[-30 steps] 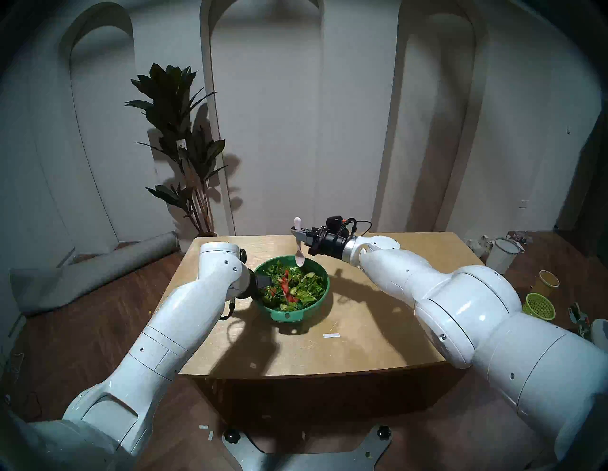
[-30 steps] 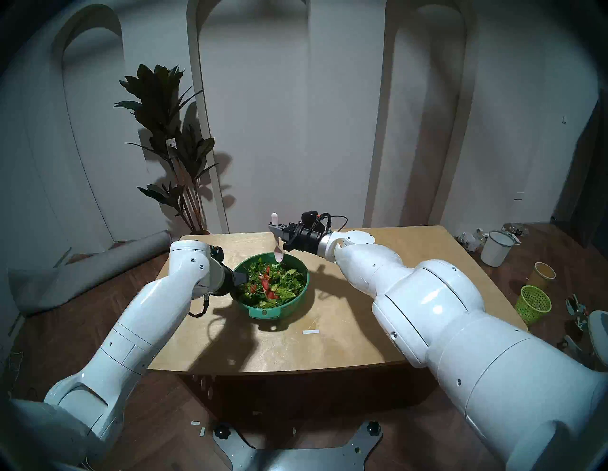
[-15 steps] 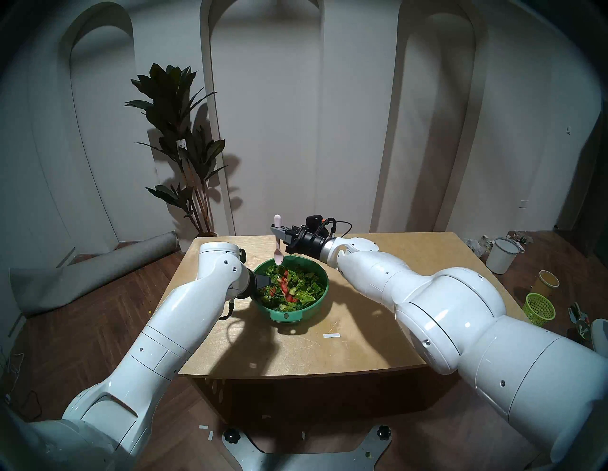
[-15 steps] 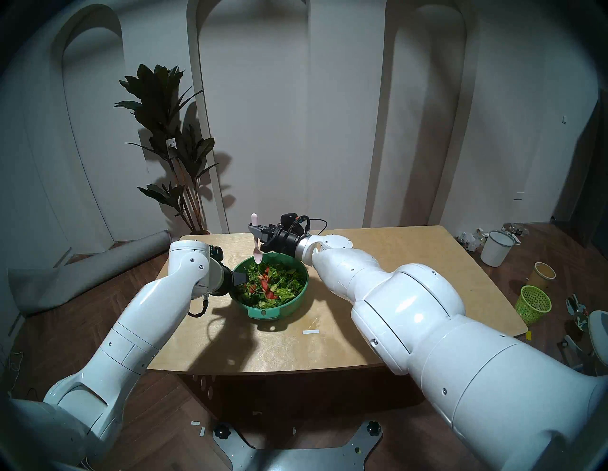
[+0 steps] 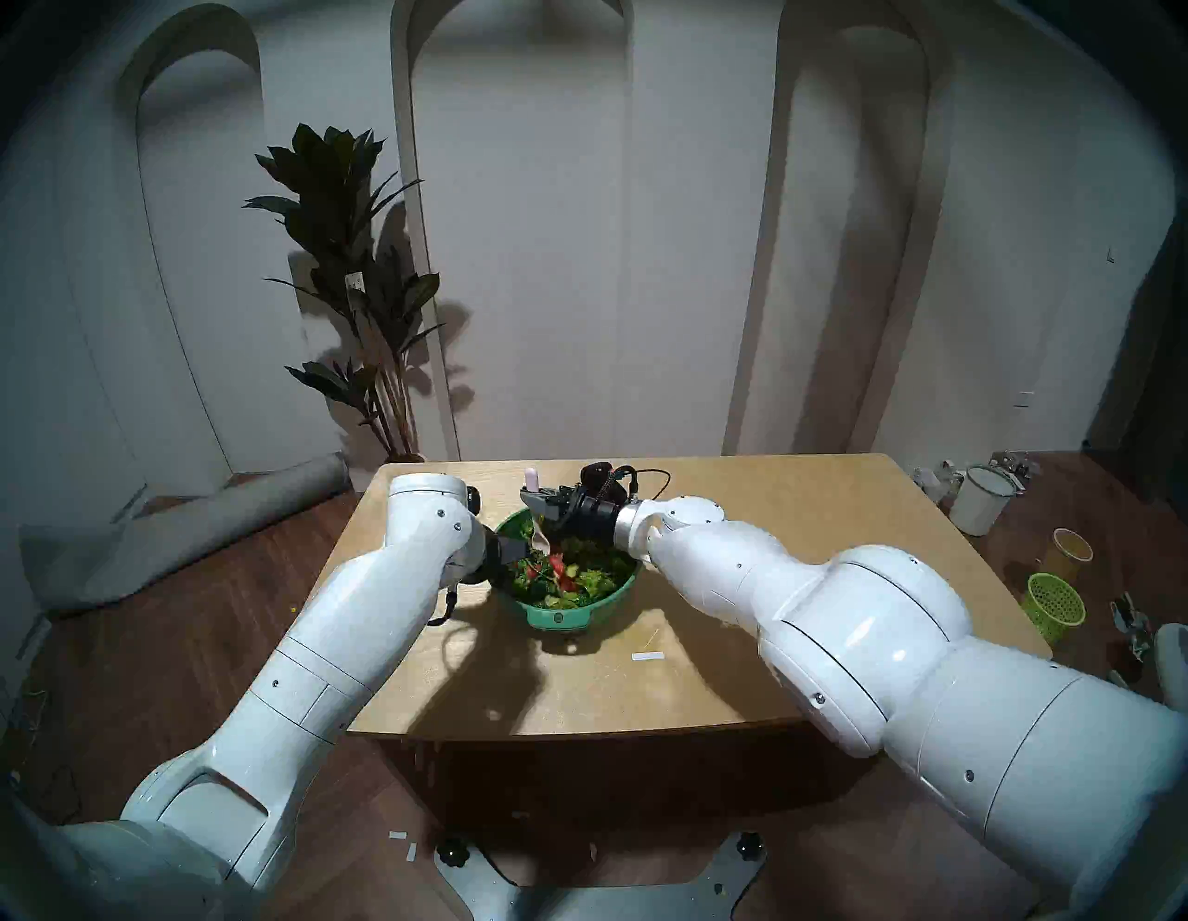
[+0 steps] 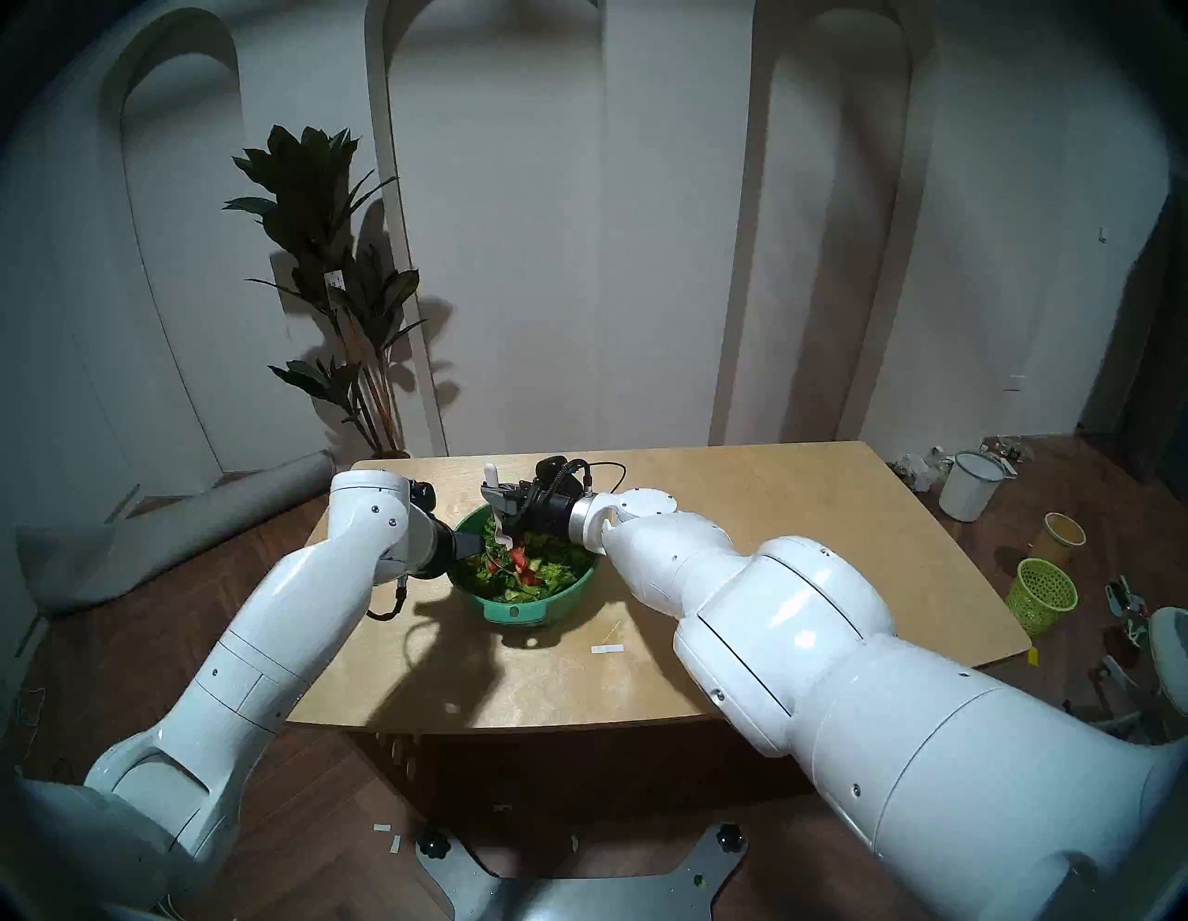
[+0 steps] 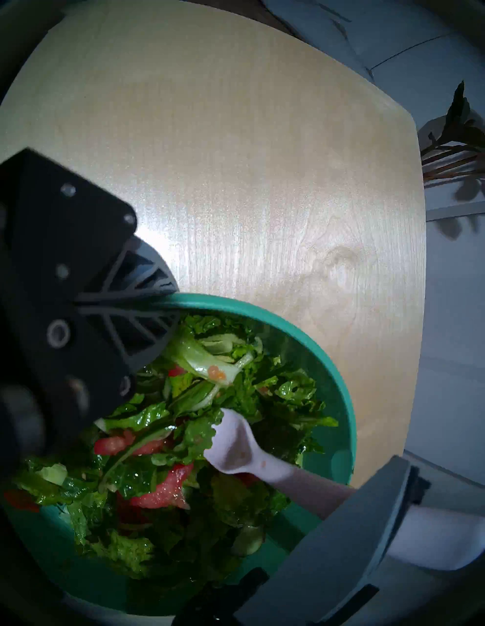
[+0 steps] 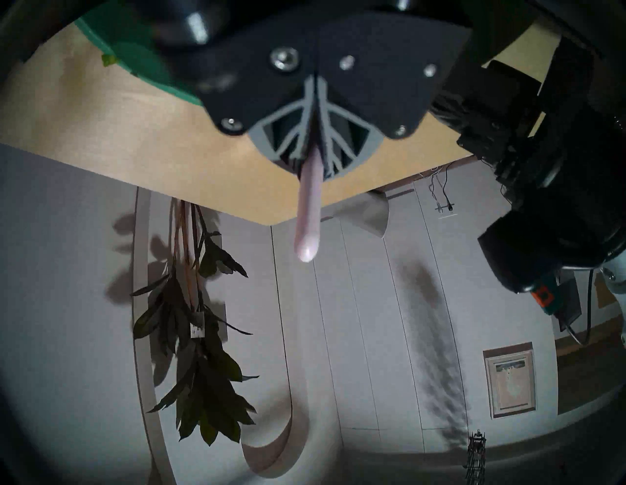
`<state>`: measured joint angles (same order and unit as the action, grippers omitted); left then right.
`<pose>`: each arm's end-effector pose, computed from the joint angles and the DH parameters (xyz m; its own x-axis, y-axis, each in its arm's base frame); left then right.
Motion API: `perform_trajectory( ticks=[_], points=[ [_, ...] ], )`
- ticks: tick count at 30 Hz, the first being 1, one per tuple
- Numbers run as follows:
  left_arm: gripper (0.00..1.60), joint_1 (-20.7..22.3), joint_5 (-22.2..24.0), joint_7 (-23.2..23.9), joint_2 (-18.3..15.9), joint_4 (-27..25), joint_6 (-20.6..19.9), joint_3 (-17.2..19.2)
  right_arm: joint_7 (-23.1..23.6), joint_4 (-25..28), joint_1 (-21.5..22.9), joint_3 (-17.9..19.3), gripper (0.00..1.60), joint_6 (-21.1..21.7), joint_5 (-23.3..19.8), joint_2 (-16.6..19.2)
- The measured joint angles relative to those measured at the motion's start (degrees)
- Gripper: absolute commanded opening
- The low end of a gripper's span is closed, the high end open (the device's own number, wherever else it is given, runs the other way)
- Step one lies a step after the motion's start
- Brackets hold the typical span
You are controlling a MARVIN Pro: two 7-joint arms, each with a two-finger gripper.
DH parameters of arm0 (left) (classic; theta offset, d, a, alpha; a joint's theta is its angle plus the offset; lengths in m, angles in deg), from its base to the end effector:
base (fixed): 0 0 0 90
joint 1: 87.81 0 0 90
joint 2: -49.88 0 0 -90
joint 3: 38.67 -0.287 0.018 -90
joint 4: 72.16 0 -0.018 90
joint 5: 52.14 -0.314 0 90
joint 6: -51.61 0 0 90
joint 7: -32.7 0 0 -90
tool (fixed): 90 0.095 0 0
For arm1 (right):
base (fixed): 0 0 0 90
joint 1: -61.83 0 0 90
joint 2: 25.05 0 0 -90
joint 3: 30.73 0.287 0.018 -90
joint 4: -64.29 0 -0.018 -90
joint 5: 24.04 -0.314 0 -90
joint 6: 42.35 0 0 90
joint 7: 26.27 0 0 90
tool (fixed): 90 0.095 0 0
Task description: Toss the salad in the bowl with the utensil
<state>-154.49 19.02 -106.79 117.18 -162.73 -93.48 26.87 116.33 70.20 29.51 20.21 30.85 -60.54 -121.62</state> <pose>0.4663 -0.0123 -0.2605 0.7958 0.0678 0.6017 0.0420 -0.9975 0.0569 0.5589 0.1737 -0.3032 0.1873 -0.0207 0.9821 0.8732 -0.4544 -0.1761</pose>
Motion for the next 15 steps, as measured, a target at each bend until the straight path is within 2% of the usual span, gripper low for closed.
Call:
perform_trajectory(
  ticks=[8,15],
  points=[
    [0.0,0.0,0.05,-0.13,0.08,-0.03,0.0,0.0,2.48,-0.36,0.18,2.48,0.0,6.56,-2.08,1.1],
    [0.0,0.01,0.15,-0.2,0.44,0.0,0.0,0.27,9.16,-0.4,0.43,4.25,0.0,12.92,-3.73,3.59]
  ],
)
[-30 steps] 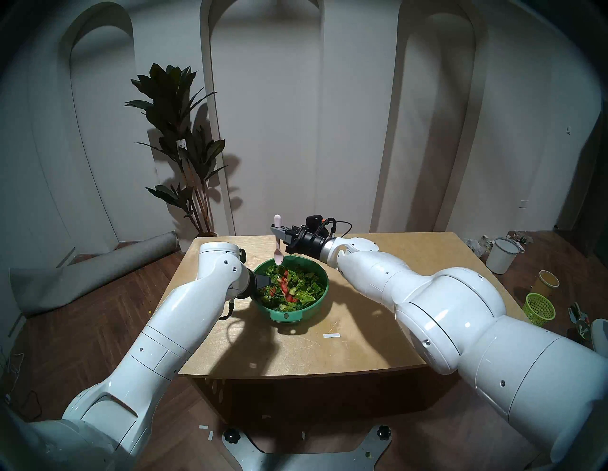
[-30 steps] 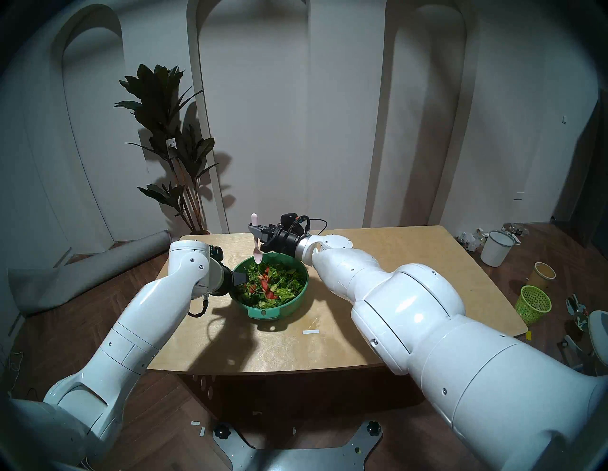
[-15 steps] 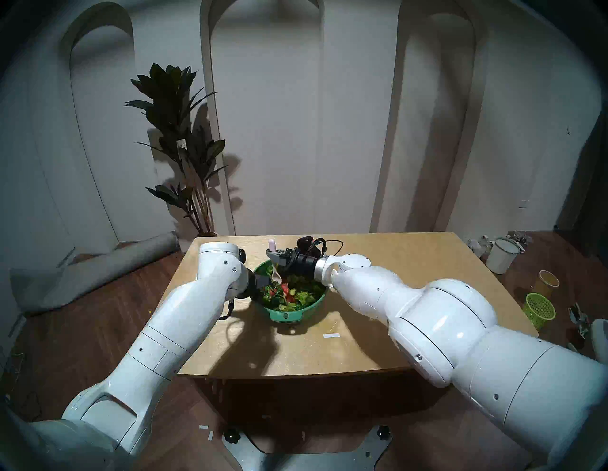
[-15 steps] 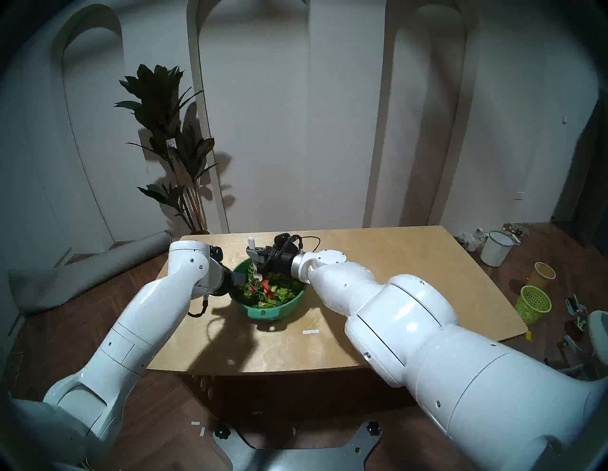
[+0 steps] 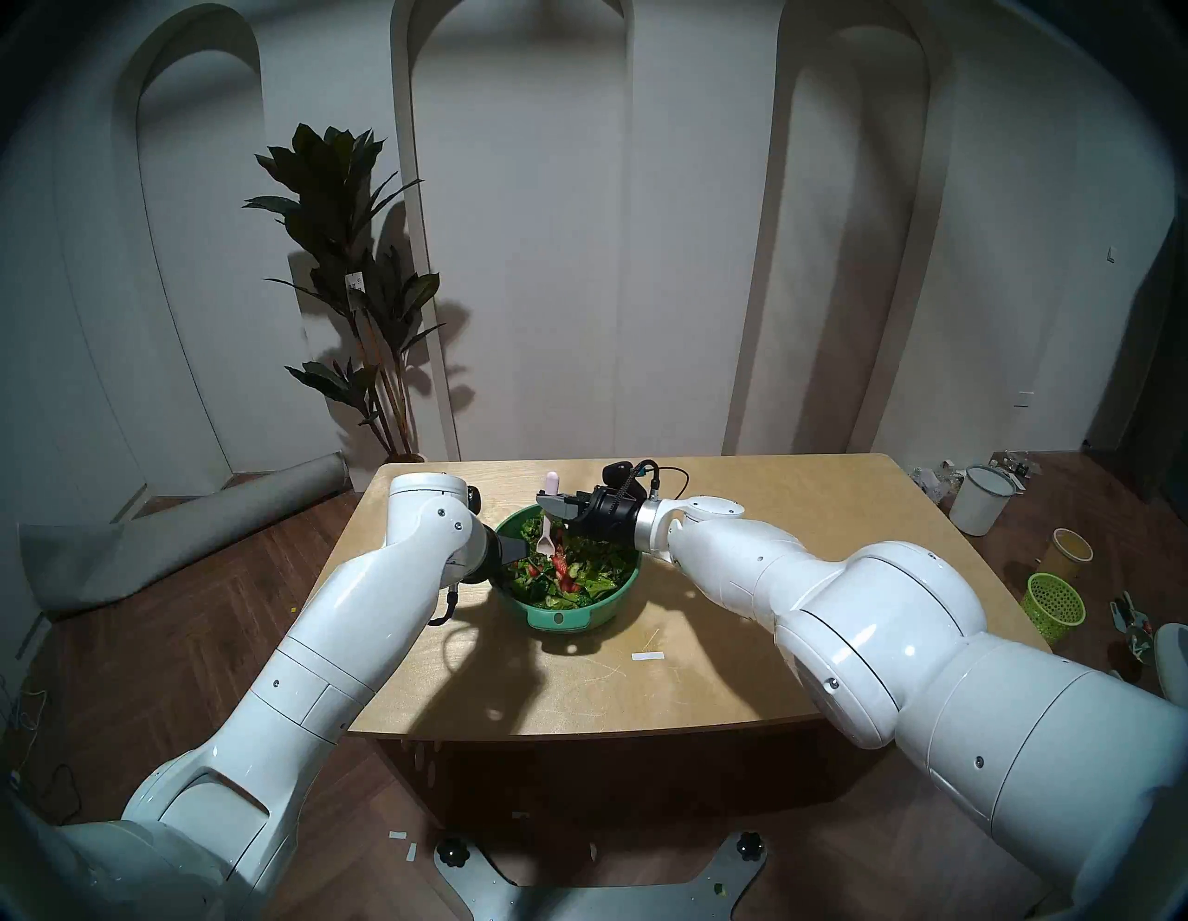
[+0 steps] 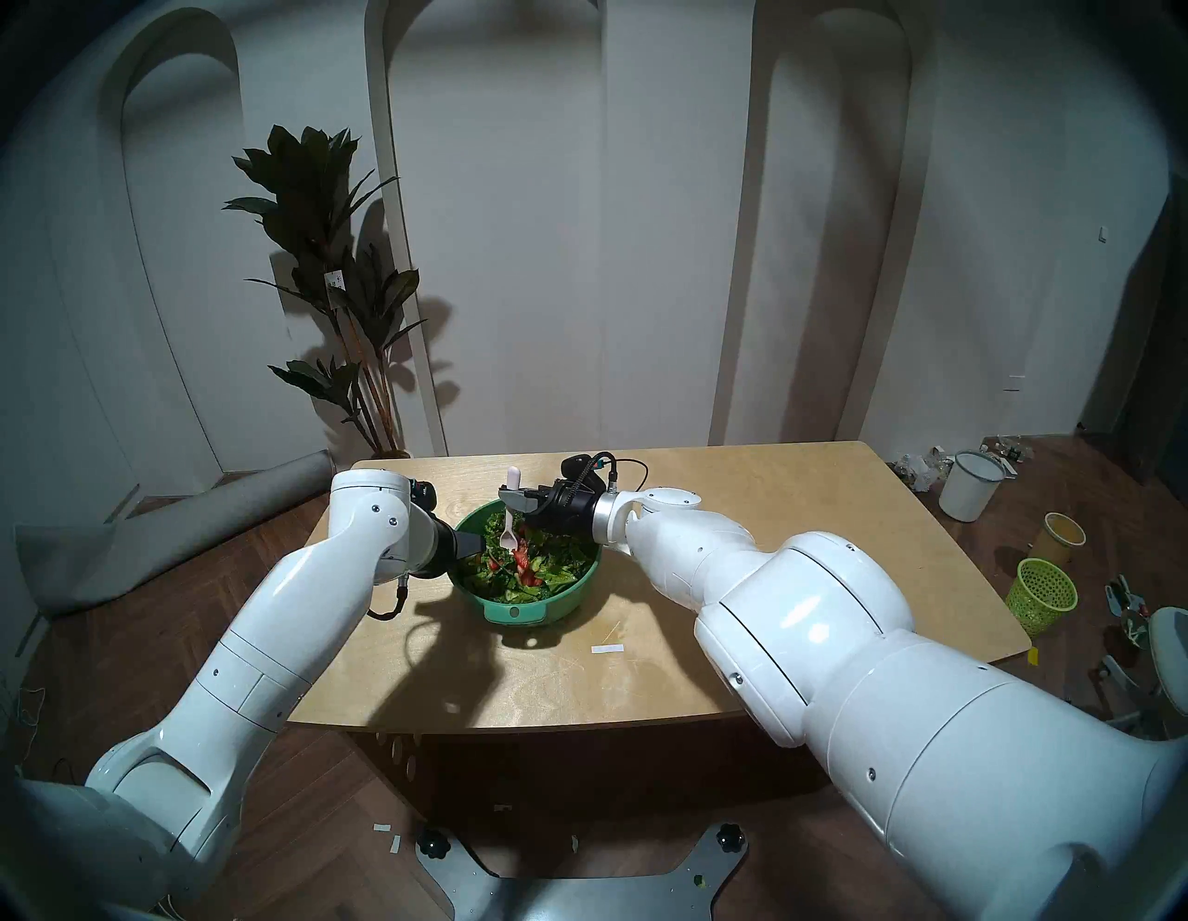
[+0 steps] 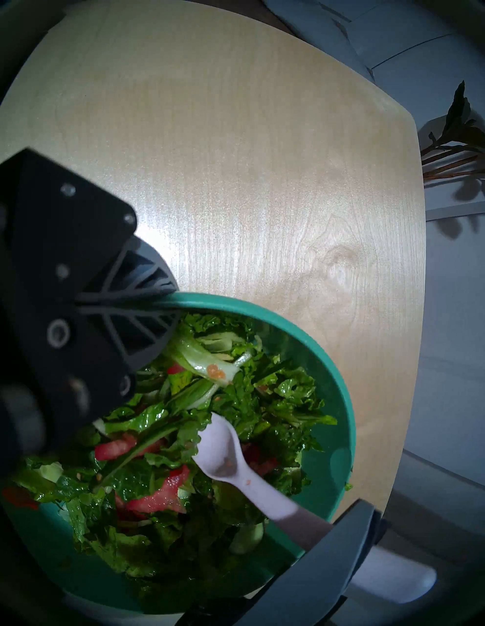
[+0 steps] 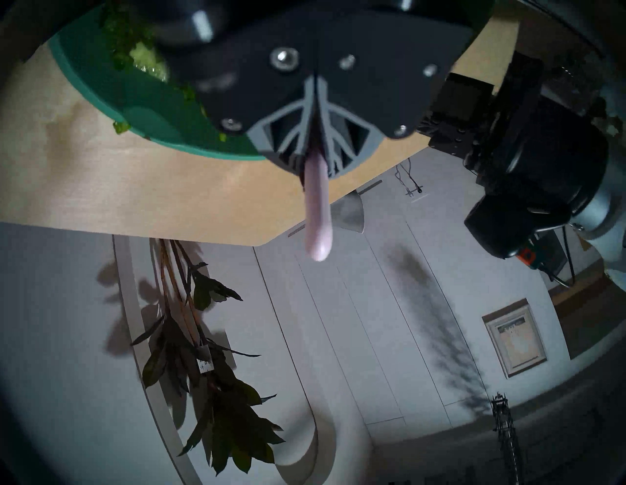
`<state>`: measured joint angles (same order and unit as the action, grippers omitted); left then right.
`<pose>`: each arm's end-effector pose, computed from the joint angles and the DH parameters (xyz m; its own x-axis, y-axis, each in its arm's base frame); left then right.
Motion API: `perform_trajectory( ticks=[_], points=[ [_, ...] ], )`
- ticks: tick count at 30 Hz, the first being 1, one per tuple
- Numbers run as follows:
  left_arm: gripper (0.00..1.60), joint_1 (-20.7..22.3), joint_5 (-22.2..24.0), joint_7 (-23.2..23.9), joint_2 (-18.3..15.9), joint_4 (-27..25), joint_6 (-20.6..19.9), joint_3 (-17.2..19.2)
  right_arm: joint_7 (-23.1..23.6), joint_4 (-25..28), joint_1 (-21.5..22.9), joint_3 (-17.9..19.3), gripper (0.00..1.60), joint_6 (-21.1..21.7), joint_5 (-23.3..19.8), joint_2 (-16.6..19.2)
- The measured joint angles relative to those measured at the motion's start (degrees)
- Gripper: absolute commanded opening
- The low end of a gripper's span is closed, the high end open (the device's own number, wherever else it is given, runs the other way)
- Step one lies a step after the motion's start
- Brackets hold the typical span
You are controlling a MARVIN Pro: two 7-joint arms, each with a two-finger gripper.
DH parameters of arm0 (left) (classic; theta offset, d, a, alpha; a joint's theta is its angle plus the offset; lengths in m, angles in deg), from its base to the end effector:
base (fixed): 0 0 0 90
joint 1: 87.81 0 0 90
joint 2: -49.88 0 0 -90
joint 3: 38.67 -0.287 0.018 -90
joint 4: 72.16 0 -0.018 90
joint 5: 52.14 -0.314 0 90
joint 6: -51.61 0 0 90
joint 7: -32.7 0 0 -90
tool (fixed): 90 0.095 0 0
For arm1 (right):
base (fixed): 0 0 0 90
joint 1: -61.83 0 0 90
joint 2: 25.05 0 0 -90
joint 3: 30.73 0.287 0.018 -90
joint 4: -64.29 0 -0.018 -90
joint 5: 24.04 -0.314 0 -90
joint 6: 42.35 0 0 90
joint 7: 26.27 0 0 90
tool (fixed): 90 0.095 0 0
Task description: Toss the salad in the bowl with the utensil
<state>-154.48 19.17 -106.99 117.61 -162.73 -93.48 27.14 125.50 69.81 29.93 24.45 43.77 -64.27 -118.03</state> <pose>0.4667 -0.0139 -0.2595 0.7952 0.0748 0.6017 0.0445 -0.9969 0.0650 0.5591 0.1358 -0.3020 0.4057 -0.1070 0.9077 0.8269 -0.3802 -0.4144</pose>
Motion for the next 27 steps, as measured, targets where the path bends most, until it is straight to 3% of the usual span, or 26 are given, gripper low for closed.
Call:
perform_trajectory(
  ticks=[7,15,22,27],
  points=[
    [0.0,-0.04,0.09,-0.02,0.29,0.1,0.0,0.32,6.16,0.01,0.35,0.51,0.0,3.34,-0.29,3.41],
    [0.0,-0.04,0.89,-0.05,0.42,0.13,0.0,0.57,9.99,0.11,0.85,1.48,0.0,4.62,-0.72,6.61],
    [0.0,-0.02,1.44,-0.06,0.42,0.13,0.0,0.62,10.31,0.49,1.2,2.73,0.0,3.47,-1.34,7.58],
    [0.0,-0.02,1.2,-0.04,0.4,0.17,0.0,0.58,6.14,1.05,2.05,3.59,0.0,0.16,-1.64,7.48]
  ],
)
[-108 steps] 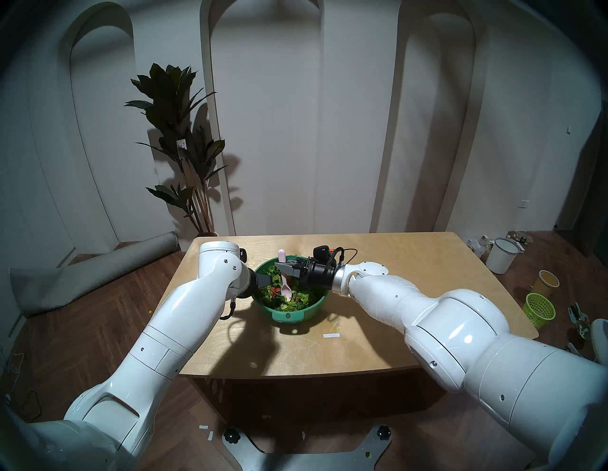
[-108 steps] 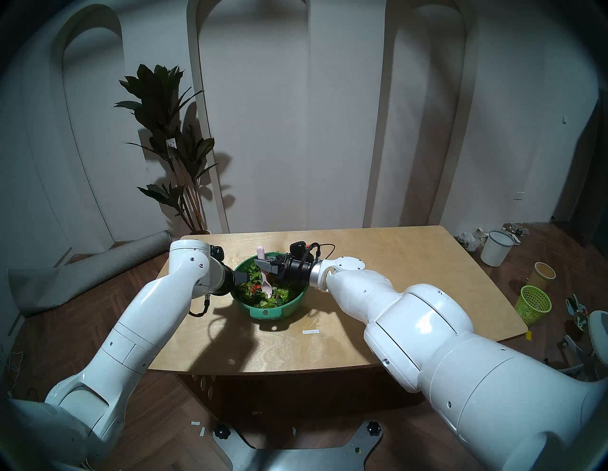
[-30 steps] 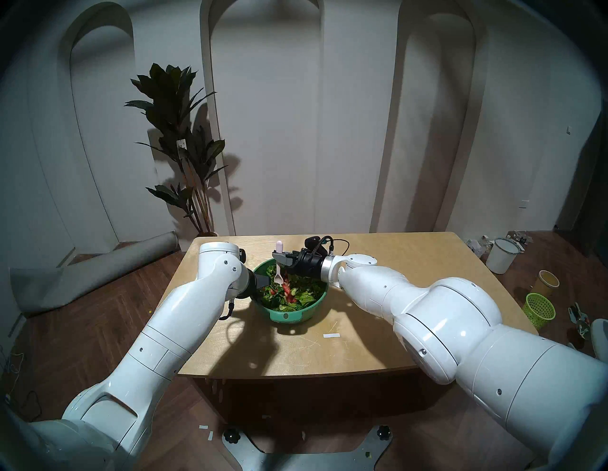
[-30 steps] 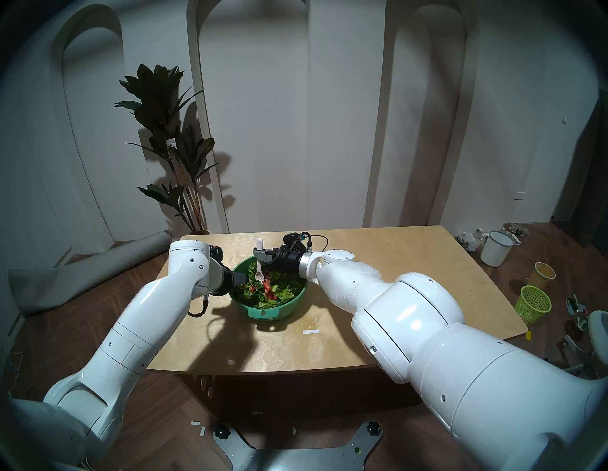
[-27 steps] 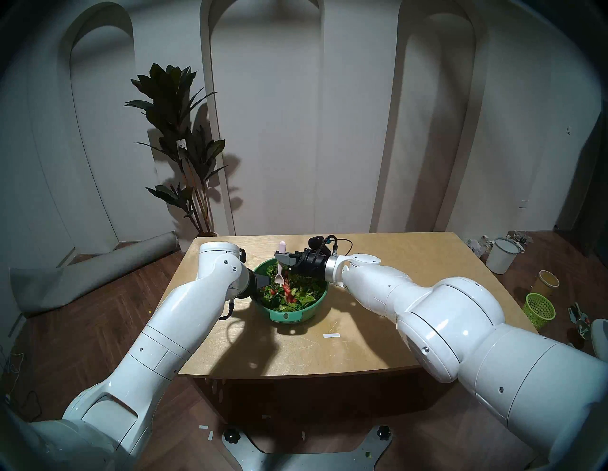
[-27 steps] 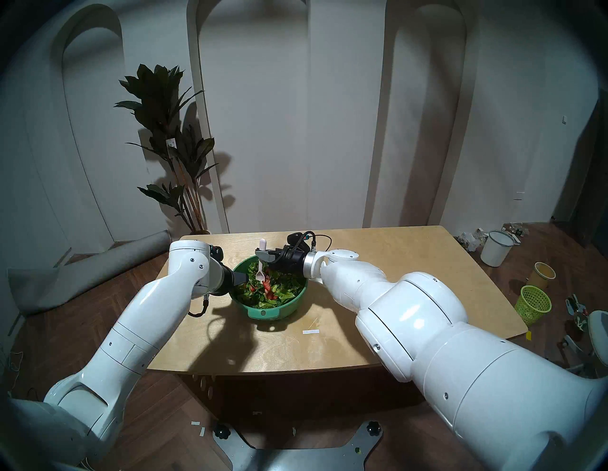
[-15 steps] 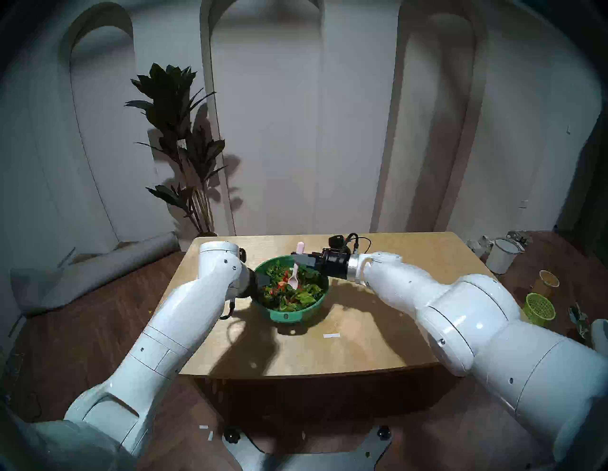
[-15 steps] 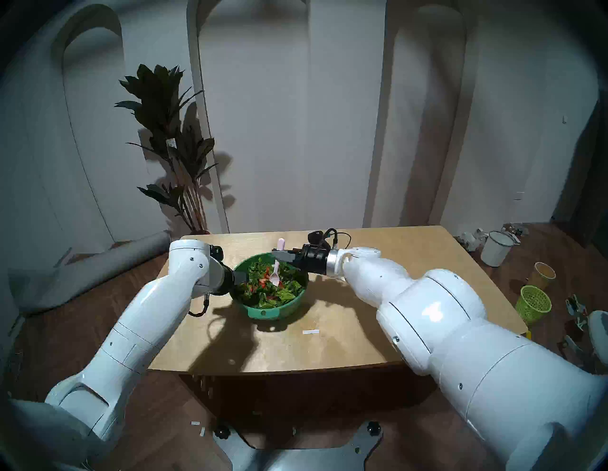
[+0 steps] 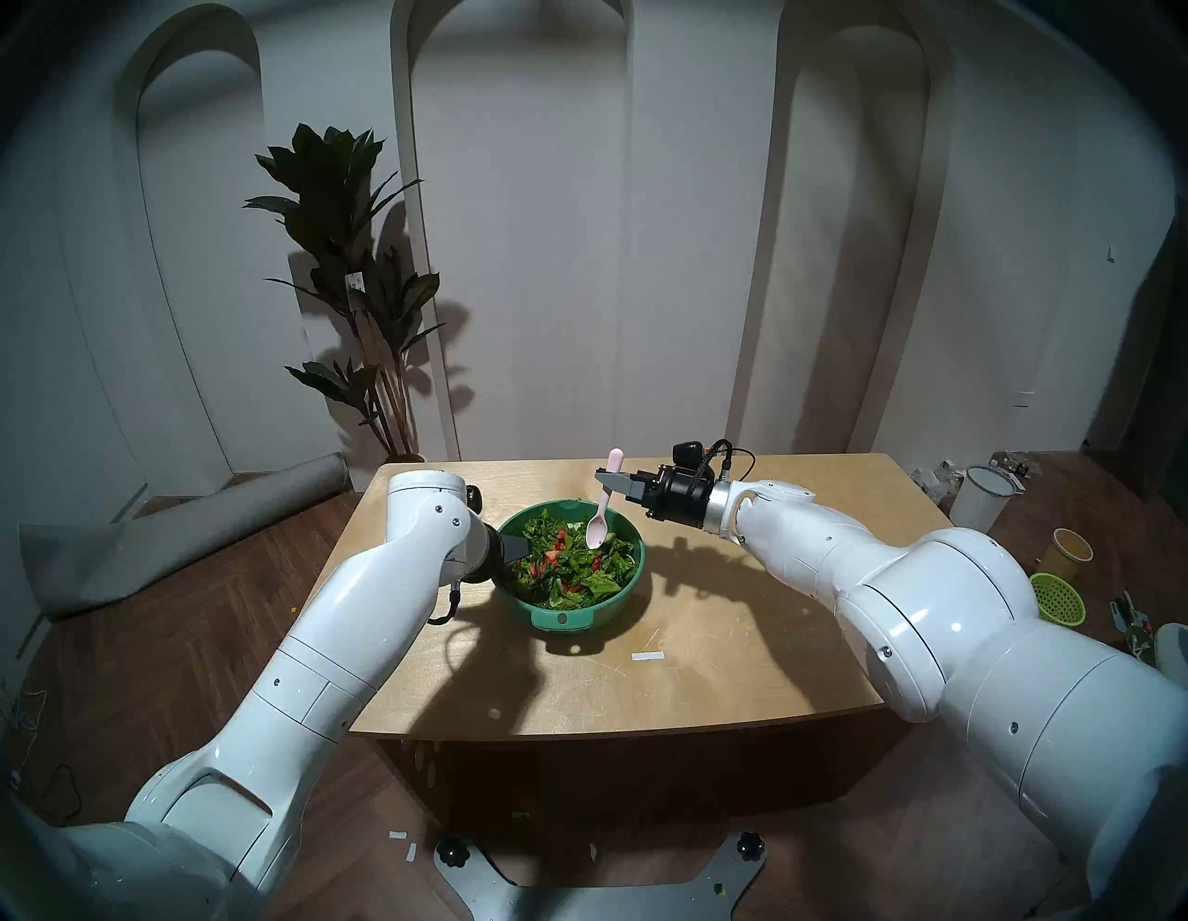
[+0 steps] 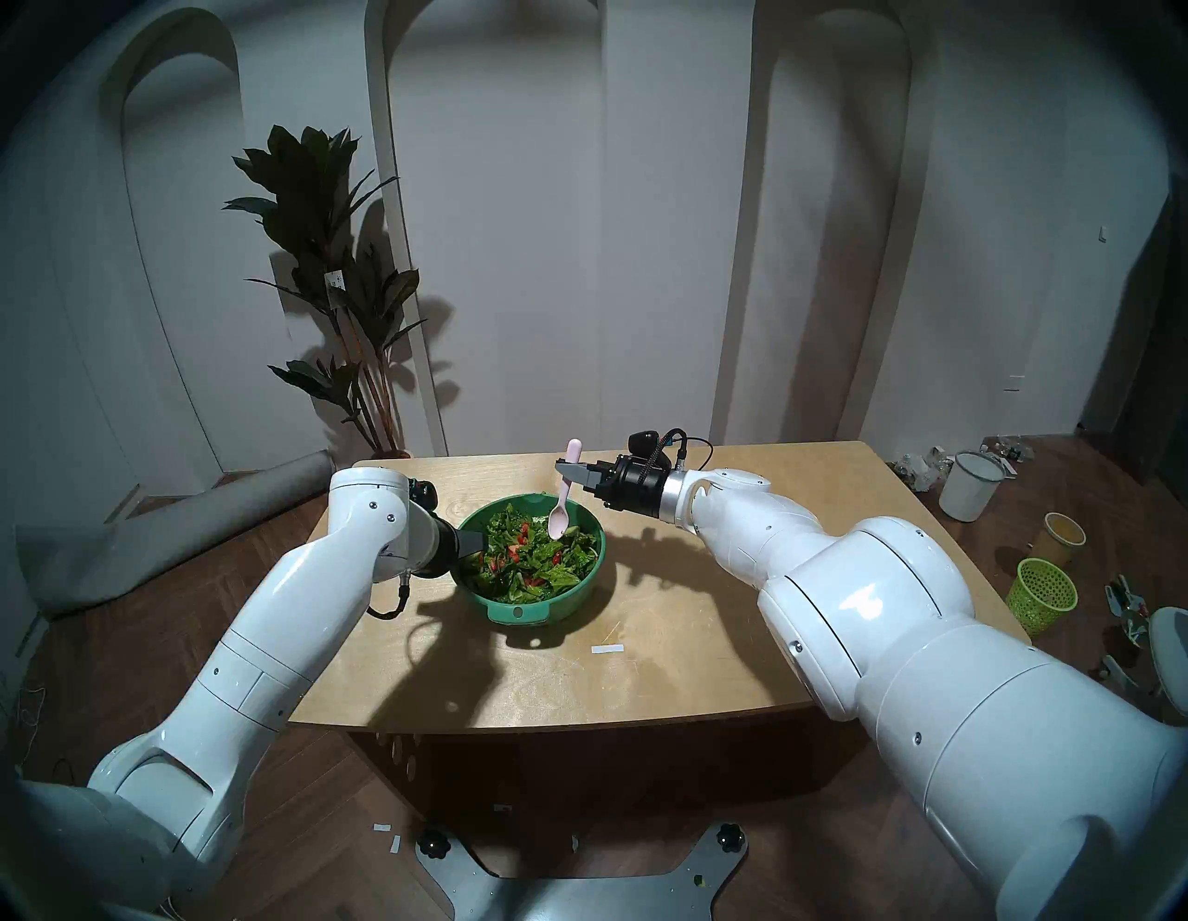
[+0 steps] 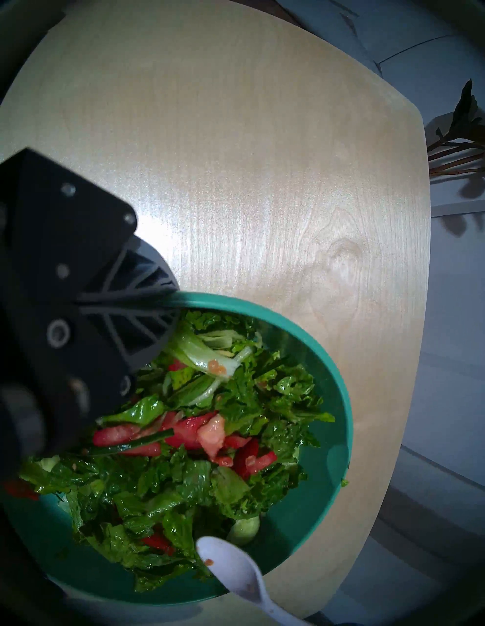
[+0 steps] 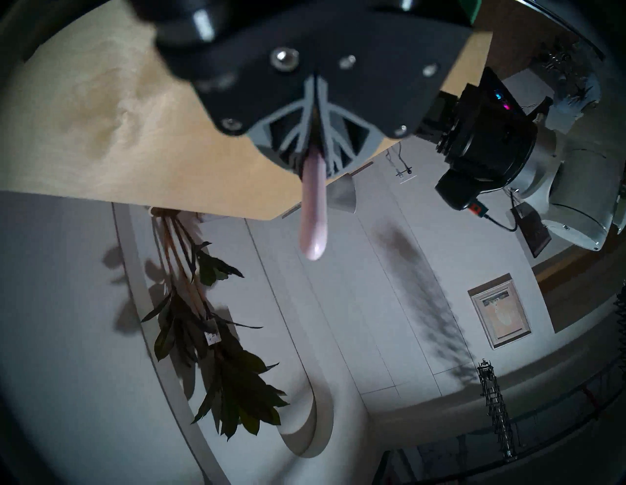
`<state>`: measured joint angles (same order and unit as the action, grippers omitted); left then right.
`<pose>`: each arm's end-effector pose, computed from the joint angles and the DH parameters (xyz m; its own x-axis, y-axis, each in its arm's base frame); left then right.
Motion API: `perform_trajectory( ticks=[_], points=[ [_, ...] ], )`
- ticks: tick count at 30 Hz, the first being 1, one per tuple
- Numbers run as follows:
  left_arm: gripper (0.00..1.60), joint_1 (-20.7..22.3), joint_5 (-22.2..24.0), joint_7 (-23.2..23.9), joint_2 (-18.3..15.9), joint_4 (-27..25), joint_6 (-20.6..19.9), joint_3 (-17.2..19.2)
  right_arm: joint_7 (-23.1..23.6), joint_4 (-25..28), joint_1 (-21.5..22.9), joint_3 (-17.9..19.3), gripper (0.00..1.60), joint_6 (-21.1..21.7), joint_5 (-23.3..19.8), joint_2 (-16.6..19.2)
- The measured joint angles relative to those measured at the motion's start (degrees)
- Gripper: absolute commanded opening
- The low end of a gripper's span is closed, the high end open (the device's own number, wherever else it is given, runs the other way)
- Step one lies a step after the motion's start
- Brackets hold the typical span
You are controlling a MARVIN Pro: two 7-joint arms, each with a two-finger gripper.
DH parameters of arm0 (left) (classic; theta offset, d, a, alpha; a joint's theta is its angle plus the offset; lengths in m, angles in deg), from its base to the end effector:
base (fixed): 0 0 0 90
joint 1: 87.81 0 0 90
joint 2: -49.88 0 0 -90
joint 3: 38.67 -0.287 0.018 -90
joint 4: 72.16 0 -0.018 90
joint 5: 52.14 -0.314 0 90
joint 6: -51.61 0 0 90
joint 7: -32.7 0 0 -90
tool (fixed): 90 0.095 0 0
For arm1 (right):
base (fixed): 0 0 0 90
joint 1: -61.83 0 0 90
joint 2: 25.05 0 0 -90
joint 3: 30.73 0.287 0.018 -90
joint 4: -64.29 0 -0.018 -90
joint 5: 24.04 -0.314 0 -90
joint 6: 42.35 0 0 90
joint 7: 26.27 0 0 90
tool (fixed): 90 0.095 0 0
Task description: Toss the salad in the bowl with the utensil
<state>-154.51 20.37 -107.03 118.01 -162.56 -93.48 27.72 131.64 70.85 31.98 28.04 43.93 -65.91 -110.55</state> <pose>0.4672 -0.0149 -0.2592 0.7993 0.0936 0.5936 0.0480 -0.9946 0.0922 0.5777 0.0569 -0.2710 0.3408 -0.1783 0.9231 0.8329 -0.3981 -0.3844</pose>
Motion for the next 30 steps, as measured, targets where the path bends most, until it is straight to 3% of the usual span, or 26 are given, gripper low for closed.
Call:
perform_trajectory(
  ticks=[4,15,23,30],
  points=[
    [0.0,-0.01,-0.33,0.04,-0.04,0.0,0.0,-0.14,-2.99,0.34,0.65,-0.16,0.0,-2.01,0.34,-0.15],
    [0.0,-0.02,-0.87,0.25,-0.37,-0.06,0.0,-0.49,-10.18,0.48,0.99,-4.98,0.0,-6.6,6.19,-1.13],
    [0.0,-0.01,-1.04,0.28,-0.52,-0.11,0.0,-0.62,-12.13,0.43,-0.34,-7.5,0.0,-7.89,9.04,-2.71],
    [0.0,0.01,-1.13,0.24,-0.6,-0.14,0.0,-0.72,-12.88,0.53,-1.26,-6.76,0.0,-7.37,8.62,-4.83]
  ],
)
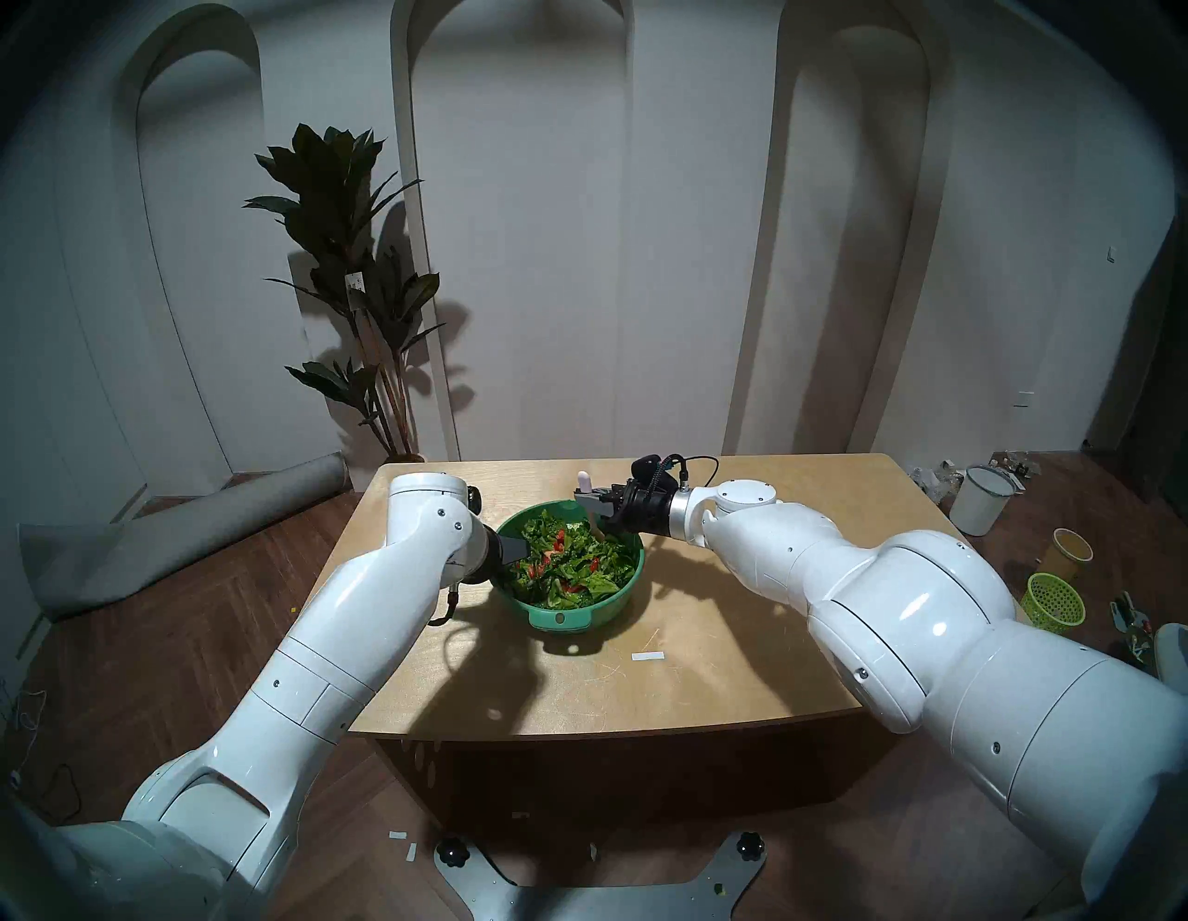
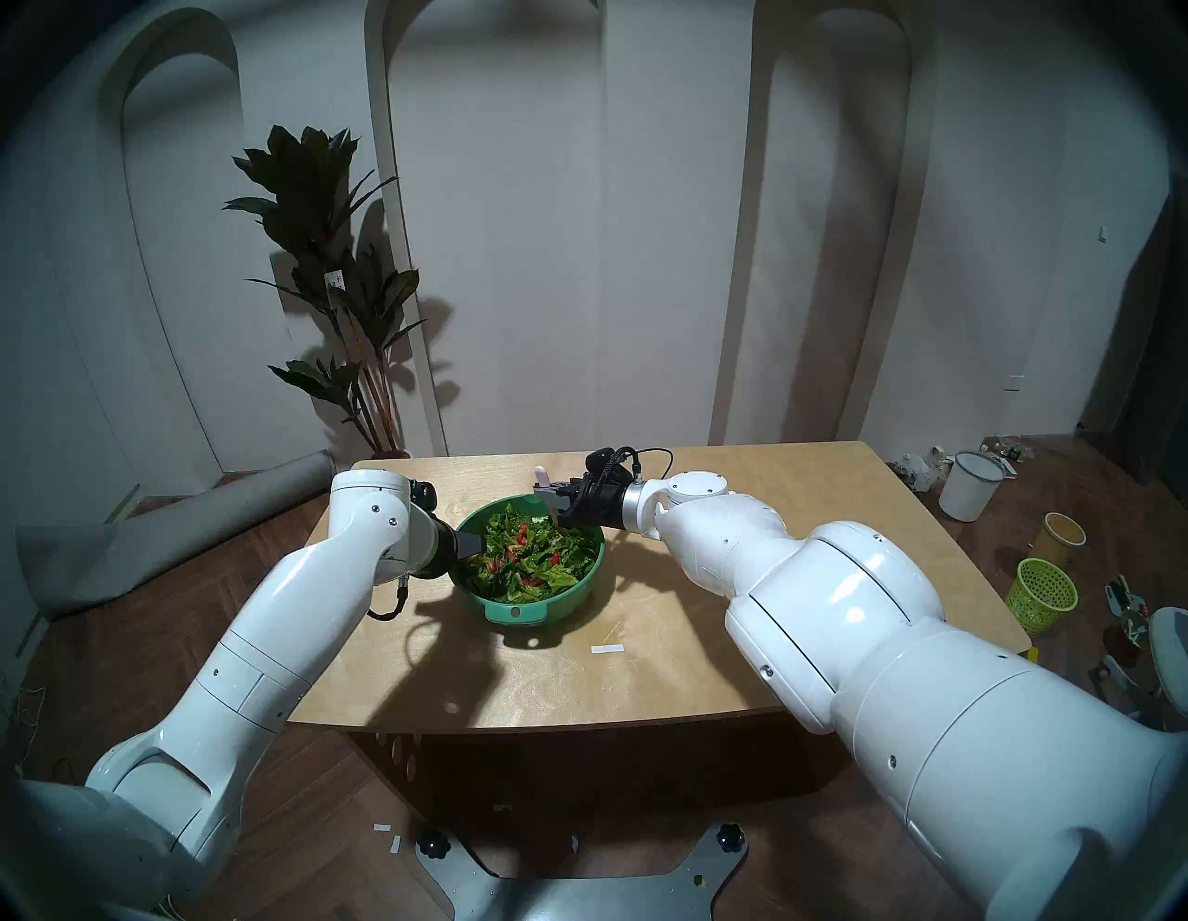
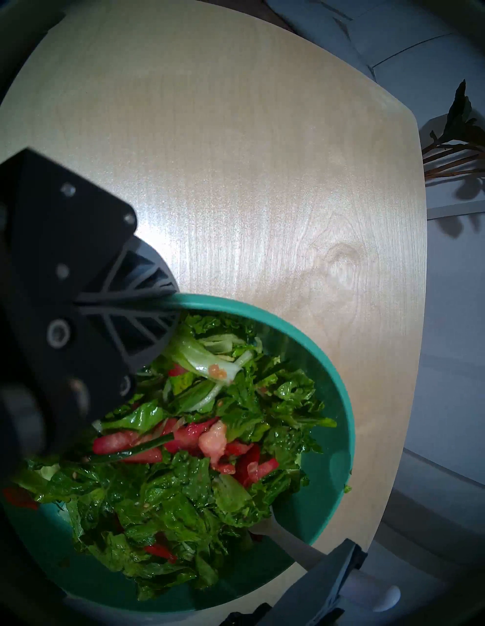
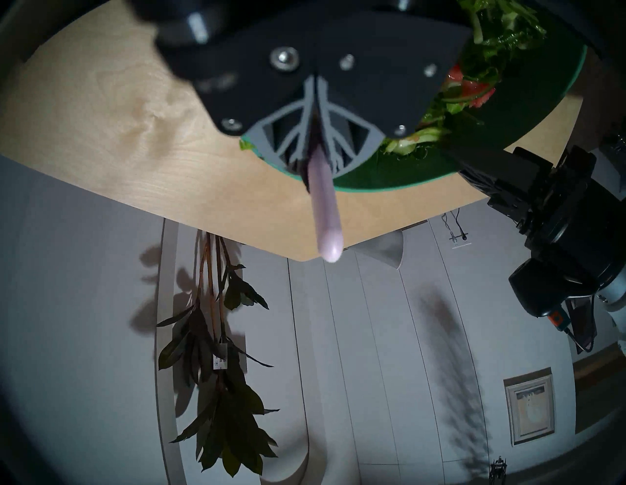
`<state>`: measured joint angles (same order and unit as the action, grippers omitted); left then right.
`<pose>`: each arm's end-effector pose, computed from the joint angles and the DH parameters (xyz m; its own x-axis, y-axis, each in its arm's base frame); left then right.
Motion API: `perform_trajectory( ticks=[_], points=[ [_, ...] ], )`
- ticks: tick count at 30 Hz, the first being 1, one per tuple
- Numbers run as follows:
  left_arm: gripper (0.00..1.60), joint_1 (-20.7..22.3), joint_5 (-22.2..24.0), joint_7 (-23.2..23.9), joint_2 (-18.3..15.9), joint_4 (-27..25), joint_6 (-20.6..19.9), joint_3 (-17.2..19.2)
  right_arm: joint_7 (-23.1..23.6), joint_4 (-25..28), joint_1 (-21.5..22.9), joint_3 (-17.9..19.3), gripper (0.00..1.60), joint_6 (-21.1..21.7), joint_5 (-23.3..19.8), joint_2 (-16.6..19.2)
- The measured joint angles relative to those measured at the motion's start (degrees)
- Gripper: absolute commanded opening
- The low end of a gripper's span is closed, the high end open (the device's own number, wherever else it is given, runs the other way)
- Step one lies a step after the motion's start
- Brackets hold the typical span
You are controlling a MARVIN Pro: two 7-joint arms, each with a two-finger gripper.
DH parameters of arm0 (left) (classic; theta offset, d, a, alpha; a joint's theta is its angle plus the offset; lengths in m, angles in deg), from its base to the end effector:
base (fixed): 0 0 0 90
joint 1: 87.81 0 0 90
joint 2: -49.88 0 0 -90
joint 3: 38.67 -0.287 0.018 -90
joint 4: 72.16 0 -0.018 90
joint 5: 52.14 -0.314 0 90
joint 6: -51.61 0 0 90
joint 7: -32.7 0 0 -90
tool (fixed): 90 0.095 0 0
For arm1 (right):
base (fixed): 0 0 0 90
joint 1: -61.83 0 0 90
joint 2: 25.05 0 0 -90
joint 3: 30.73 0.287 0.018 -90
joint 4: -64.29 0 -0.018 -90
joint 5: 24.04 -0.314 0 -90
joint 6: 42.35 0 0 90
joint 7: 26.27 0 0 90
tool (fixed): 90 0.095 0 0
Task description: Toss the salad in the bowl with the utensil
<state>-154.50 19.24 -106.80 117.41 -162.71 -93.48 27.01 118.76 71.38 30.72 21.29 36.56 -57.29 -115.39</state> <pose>0.4664 -0.0135 -0.2602 0.7964 0.0724 0.6004 0.0420 -0.9970 0.0646 0.5743 0.1100 -0.3003 0.2426 0.0607 0.9682 0.8516 -0.4914 -0.1826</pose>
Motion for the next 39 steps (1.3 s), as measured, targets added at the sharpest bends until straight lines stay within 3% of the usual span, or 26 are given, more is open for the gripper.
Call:
perform_trajectory(
  ticks=[9,20,31,39],
  points=[
    [0.0,0.0,-0.18,-0.09,-0.18,0.0,0.0,0.0,-0.2,-0.42,-1.09,3.63,0.0,4.36,-3.2,-2.56],
    [0.0,0.0,-0.14,-0.17,-0.03,-0.02,0.0,0.12,3.86,-0.42,-0.99,7.64,0.0,9.58,-6.57,-3.28],
    [0.0,-0.04,-0.14,-0.22,0.46,0.1,0.0,0.55,9.2,-0.33,-0.61,10.02,0.0,12.43,-8.19,-0.72],
    [0.0,-0.09,-0.42,-0.22,0.54,0.13,0.0,0.59,11.49,0.65,0.6,10.27,0.0,10.99,-8.07,2.09]
  ],
)
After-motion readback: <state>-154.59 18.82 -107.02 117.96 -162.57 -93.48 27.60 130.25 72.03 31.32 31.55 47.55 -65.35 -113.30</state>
